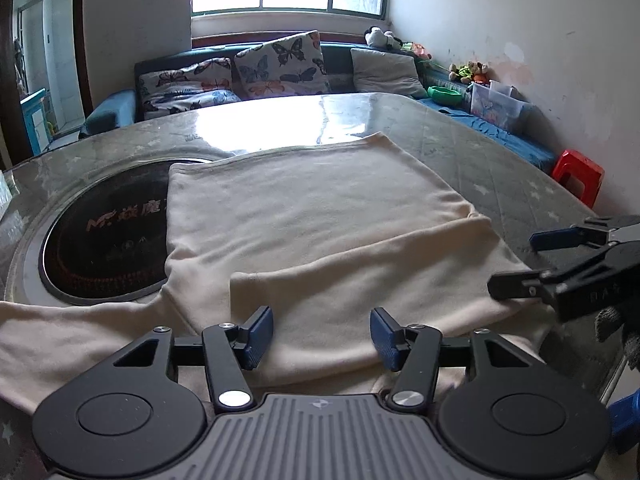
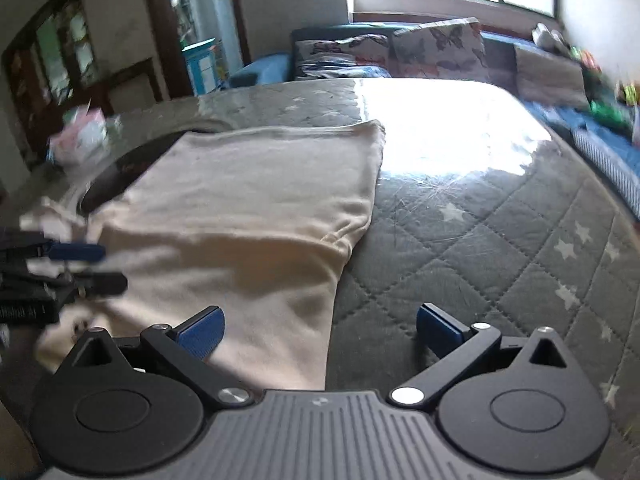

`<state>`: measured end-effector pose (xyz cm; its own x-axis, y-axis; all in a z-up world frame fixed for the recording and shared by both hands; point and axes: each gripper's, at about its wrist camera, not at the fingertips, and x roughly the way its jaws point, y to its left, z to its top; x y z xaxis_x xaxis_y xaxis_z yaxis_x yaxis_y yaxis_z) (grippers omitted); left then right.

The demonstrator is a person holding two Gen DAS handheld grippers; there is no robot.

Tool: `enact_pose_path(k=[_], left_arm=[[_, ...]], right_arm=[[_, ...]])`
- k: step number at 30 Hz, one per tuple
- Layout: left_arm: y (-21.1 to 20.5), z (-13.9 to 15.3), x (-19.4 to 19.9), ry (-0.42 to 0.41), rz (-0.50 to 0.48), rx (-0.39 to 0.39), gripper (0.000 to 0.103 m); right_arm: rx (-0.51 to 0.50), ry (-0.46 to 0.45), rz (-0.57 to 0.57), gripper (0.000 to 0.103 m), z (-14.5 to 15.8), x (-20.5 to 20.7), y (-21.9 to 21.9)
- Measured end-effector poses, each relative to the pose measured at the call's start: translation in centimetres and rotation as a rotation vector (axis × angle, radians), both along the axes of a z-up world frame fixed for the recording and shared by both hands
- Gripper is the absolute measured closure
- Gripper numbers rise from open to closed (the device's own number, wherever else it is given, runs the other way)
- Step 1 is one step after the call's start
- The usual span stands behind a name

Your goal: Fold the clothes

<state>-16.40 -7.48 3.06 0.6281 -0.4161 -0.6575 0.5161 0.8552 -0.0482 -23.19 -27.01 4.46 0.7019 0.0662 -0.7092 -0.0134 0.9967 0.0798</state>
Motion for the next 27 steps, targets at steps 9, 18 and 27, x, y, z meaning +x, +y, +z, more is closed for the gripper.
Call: enact_pose_path(k=[9, 18, 27], left_arm=[[0.6, 0.2, -0.3, 0.003, 0.009, -0.022, 0.044], [0.4, 0.6, 1.5, 0.010, 0.020, -0.076, 0.044], [3.7, 0.7, 1.6, 0.017, 0.119, -0.092, 0.045]], right_arm=[[-0.042, -0.011, -0.011, 0.000, 0.0, -1.1, 0.8], [0.044, -0.068, 0.062, 0.000, 2.6, 1.4, 1.2], [0.031, -0.036, 0.164, 0.000, 1.4, 3.7, 3.7]])
